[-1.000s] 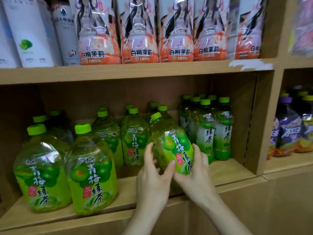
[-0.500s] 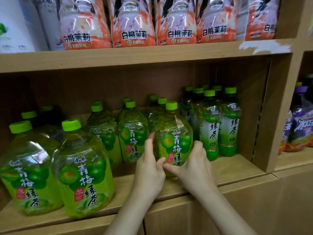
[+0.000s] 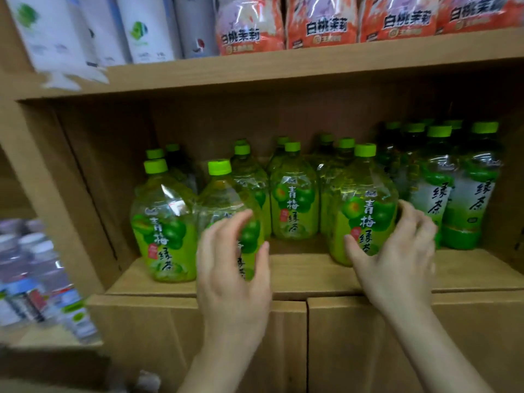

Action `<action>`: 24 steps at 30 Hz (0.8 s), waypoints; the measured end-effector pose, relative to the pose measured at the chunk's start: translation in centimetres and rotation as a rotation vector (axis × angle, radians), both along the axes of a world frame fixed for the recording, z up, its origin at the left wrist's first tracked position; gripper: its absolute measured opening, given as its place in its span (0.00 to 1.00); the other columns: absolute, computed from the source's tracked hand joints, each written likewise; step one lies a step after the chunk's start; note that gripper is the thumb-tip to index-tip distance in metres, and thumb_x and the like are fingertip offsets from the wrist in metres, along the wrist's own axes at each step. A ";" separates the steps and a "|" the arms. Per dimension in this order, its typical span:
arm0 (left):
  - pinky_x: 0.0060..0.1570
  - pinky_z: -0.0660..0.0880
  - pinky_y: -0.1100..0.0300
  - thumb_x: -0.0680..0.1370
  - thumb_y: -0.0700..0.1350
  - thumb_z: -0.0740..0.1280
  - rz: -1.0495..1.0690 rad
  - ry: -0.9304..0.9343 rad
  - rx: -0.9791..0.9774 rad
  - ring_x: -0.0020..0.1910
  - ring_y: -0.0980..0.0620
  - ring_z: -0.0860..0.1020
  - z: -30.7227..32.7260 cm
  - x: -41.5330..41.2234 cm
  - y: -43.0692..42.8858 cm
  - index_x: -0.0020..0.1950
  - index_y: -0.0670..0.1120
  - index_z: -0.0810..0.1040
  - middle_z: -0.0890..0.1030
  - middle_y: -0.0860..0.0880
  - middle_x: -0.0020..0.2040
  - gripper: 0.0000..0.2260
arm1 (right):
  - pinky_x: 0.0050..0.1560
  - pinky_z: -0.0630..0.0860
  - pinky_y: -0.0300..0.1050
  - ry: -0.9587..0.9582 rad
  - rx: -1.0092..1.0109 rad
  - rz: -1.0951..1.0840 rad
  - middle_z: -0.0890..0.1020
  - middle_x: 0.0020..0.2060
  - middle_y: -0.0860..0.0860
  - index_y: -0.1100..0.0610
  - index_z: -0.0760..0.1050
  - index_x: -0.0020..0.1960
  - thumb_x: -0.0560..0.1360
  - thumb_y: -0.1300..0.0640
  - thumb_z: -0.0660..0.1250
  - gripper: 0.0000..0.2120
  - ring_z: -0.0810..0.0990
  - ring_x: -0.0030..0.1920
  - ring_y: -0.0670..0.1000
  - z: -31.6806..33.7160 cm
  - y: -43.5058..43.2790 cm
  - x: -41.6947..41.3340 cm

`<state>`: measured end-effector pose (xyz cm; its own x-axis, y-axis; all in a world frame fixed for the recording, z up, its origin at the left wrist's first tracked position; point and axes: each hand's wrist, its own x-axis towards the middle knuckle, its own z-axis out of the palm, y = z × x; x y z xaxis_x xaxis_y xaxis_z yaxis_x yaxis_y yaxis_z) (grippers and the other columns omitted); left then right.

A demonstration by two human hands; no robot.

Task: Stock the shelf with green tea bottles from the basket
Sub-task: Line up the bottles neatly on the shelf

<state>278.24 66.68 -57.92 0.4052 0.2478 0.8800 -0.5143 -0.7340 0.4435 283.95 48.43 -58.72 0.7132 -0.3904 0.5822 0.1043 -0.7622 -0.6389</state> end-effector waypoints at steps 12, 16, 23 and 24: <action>0.57 0.76 0.48 0.68 0.46 0.76 -0.003 0.363 -0.245 0.53 0.63 0.76 -2.7 2.1 4.6 0.71 0.53 0.65 0.75 0.63 0.56 0.34 | 0.65 0.70 0.40 0.100 0.103 0.773 0.72 0.67 0.43 0.41 0.50 0.76 0.73 0.46 0.70 0.40 0.70 0.63 0.38 -0.1 9.4 -1.9; 0.54 0.74 0.60 0.67 0.45 0.77 -0.123 0.404 -0.230 0.44 0.71 0.73 -2.4 3.4 2.9 0.70 0.56 0.66 0.74 0.67 0.52 0.35 | 0.54 0.73 0.45 -0.188 -0.026 0.312 0.75 0.55 0.49 0.49 0.67 0.69 0.69 0.48 0.73 0.32 0.73 0.56 0.51 0.7 5.6 -1.2; 0.55 0.74 0.56 0.72 0.49 0.73 -0.156 0.515 -0.101 0.57 0.48 0.79 -1.9 6.4 -0.4 0.73 0.53 0.62 0.81 0.47 0.58 0.33 | 0.63 0.69 0.61 0.036 0.084 0.140 0.59 0.73 0.59 0.42 0.41 0.76 0.65 0.41 0.75 0.53 0.64 0.70 0.64 2.1 0.1 3.0; 0.54 0.75 0.56 0.73 0.50 0.71 -0.145 0.531 -0.081 0.57 0.46 0.79 -1.9 6.6 -0.7 0.74 0.52 0.60 0.81 0.45 0.58 0.32 | 0.62 0.70 0.59 0.043 0.102 0.176 0.60 0.72 0.59 0.41 0.41 0.76 0.66 0.40 0.74 0.52 0.67 0.69 0.63 2.1 -0.1 3.3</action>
